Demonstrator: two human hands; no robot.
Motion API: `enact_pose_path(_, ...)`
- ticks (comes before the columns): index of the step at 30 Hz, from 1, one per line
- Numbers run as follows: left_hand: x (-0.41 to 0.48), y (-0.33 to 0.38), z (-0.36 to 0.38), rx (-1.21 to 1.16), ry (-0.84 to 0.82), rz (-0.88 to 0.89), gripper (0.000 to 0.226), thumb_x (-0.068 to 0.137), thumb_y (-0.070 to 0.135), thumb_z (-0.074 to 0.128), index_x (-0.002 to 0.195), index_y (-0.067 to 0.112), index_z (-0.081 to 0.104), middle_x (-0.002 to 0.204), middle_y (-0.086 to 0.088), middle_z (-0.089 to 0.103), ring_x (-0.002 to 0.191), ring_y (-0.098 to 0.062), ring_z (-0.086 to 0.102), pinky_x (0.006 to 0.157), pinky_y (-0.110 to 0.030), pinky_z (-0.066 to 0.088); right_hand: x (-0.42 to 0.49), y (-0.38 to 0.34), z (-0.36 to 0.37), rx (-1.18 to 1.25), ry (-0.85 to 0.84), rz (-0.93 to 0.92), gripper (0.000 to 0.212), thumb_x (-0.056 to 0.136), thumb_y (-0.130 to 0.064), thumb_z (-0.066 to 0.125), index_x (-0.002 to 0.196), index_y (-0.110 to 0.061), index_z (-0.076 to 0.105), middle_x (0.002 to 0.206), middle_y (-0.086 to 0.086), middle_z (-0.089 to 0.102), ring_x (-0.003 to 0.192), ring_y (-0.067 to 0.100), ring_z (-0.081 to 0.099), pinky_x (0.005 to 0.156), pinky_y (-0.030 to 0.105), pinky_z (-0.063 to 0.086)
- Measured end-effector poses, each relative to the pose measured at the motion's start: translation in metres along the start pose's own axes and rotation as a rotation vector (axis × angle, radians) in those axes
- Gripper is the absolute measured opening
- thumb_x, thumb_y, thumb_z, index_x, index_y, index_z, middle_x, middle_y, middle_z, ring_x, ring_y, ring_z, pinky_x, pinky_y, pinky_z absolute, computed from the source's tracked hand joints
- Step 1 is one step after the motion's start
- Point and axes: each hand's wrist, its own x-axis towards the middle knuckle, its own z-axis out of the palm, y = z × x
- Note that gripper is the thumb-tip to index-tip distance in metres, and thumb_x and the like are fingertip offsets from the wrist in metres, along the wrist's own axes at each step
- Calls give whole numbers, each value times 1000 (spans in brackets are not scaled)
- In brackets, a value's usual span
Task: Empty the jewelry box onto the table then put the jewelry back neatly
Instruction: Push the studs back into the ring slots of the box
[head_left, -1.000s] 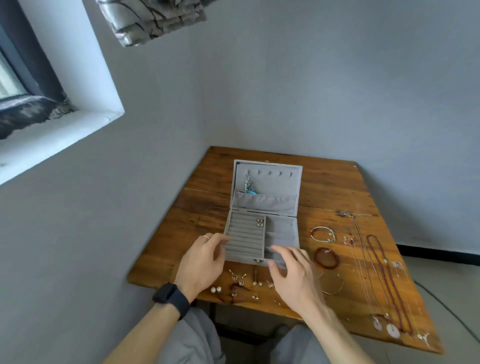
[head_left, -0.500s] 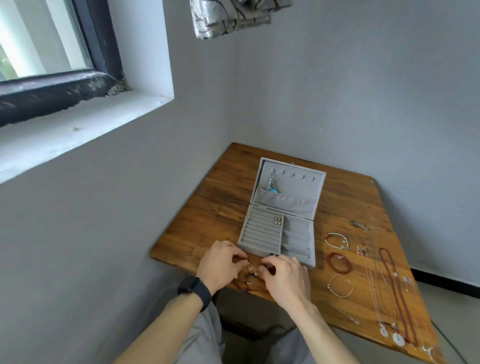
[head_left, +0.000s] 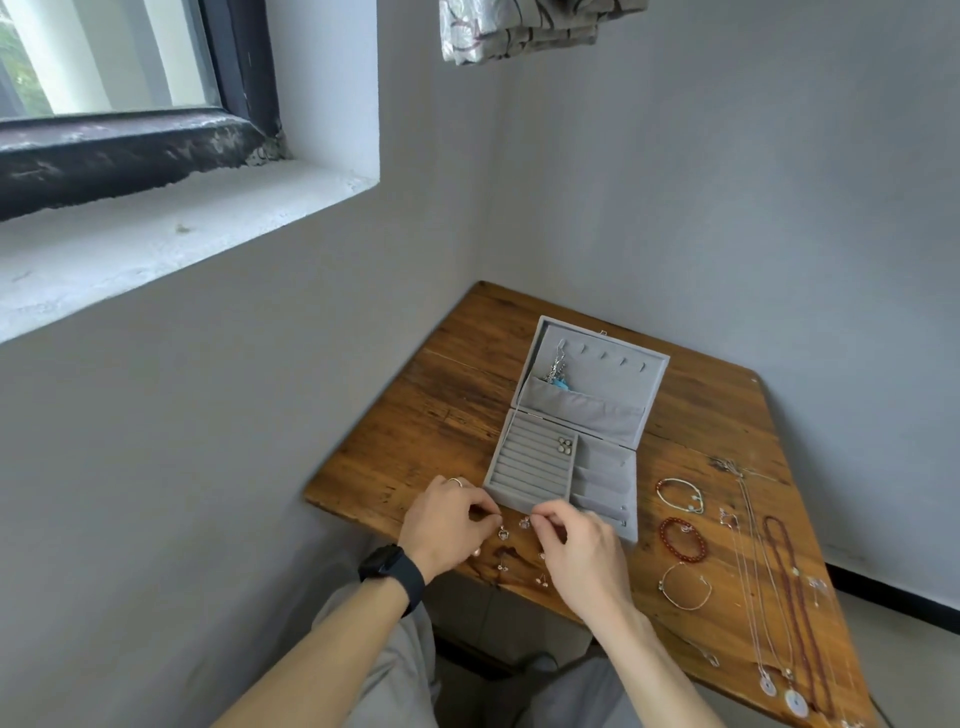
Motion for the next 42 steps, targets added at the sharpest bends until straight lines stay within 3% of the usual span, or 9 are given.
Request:
enact_pose_path(4,1,-14,-14,-201,-10,-56,9,88,44,67,92,40,73,99,23,65,98,3,57,88,-27,50,15,0,-14,29,11,14,17,98,-37,59,109,-32,70,96,-18,65,87,1,56,67,3,33)
enact_pose_path(10,10,-45,-35,-158,169,-143,5,92,42,63,93,42,68,99,26,63,101,1,53,82,-25,47,50,4,-27,-62,-27,-29,21,99,-30,59,116,-26,70,104,-7,71,90,5,59,72,10,42)
enact_pose_path(15,16,-51,-28,-187,221,-207,7,88,48,65,81,50,63,93,32,60,98,5,51,71,-19,40,79,1,-23,-196,-105,-92,21,100,-29,56,117,-24,68,106,-3,72,98,14,64,79,29,56)
enact_pose_path(21,18,-55,-18,-106,293,-200,10,86,54,60,88,47,67,89,32,62,95,5,51,63,-17,44,114,-5,-14,-291,-182,-122,19,100,-26,56,113,-23,69,105,-1,73,96,19,67,72,32,56)
enact_pose_path(27,19,-59,-15,-95,346,-203,17,84,59,56,87,47,67,86,32,63,92,6,50,62,-17,45,148,-12,-5,-308,-242,-94,20,101,-20,53,112,-17,70,107,8,72,97,26,67,81,42,57)
enact_pose_path(32,19,-61,-12,-81,358,-200,18,84,60,57,88,46,68,86,31,63,91,7,50,59,-12,36,163,-16,2,-404,-312,-86,22,100,-17,54,114,-19,71,109,11,72,102,29,67,87,40,56)
enact_pose_path(42,20,-62,-11,-83,365,-217,21,84,61,54,88,47,69,87,32,64,92,8,49,62,-14,39,177,-26,8,-594,-356,-71,23,95,-7,54,108,-14,71,107,17,70,99,34,66,77,36,56)
